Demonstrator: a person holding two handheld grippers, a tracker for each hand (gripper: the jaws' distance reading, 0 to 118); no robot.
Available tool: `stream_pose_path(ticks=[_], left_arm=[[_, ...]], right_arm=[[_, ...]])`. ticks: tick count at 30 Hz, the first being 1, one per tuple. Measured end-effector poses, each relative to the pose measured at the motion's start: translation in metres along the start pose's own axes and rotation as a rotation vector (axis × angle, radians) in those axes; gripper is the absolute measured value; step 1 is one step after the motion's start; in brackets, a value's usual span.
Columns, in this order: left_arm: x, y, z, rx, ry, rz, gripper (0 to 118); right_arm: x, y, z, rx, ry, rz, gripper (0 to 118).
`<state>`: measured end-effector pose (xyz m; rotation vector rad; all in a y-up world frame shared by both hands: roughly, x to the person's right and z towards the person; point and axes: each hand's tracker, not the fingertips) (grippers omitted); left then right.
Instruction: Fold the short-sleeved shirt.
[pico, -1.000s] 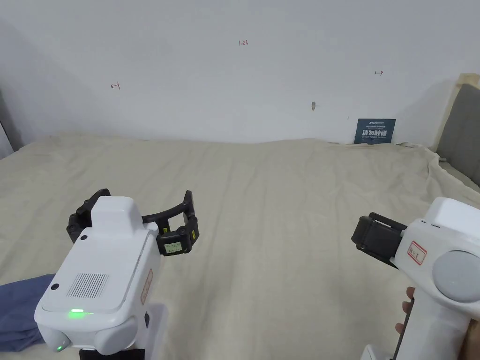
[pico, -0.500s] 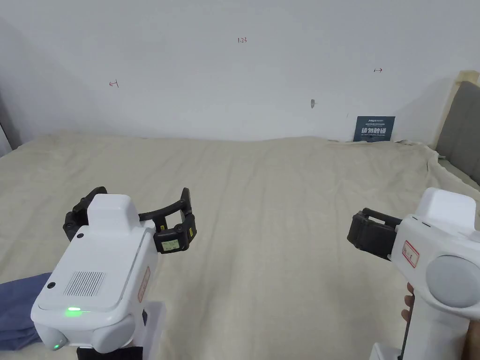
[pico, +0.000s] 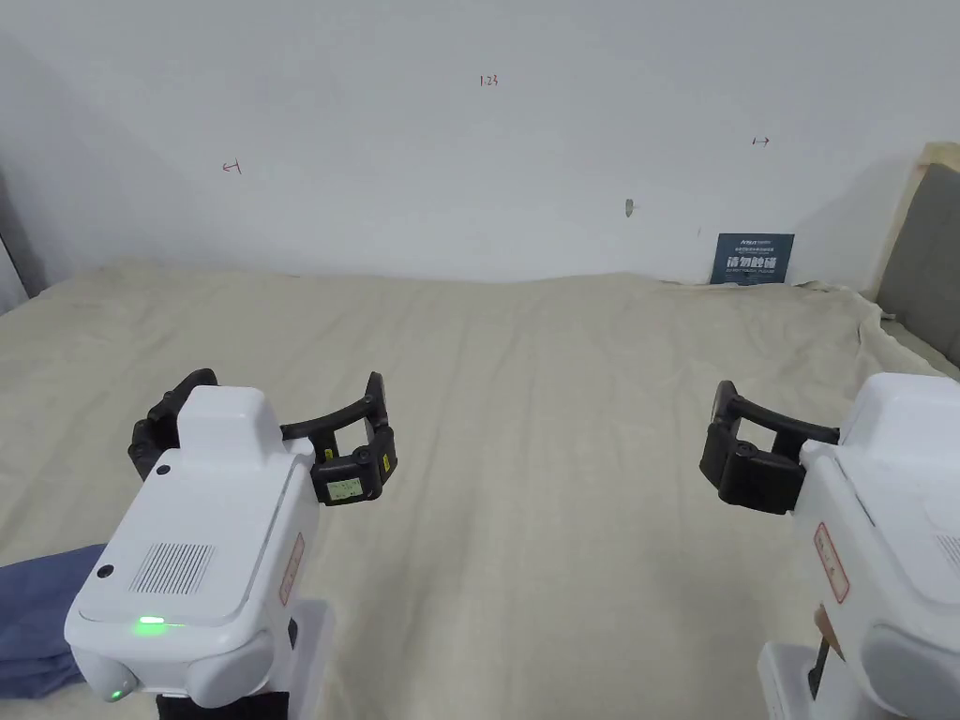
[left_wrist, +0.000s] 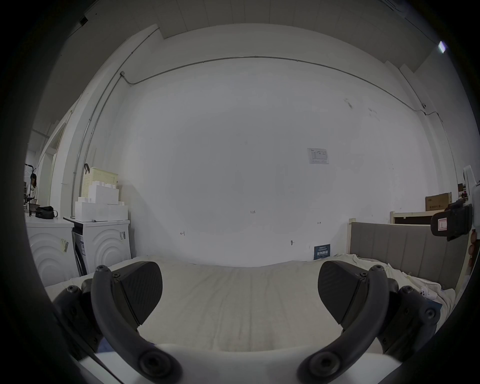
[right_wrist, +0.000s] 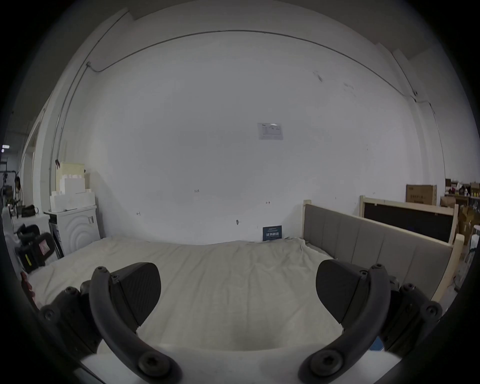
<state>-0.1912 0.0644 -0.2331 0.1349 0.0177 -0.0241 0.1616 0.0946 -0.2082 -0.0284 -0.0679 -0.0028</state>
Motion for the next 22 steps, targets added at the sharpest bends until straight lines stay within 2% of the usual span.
stream_pose_path(ticks=[3, 22], left_arm=[[0.0004, 0.0, 0.0007, 0.003, -0.002, 0.001, 118], [0.0027, -0.0002, 0.0018, 0.012, 0.001, -0.002, 118]], right_arm=[[0.0, -0.0045, 0.0005, 0.034, -0.011, 0.028, 118], [0.0039, -0.0051, 0.0021, 0.047, 0.0, 0.035, 118]])
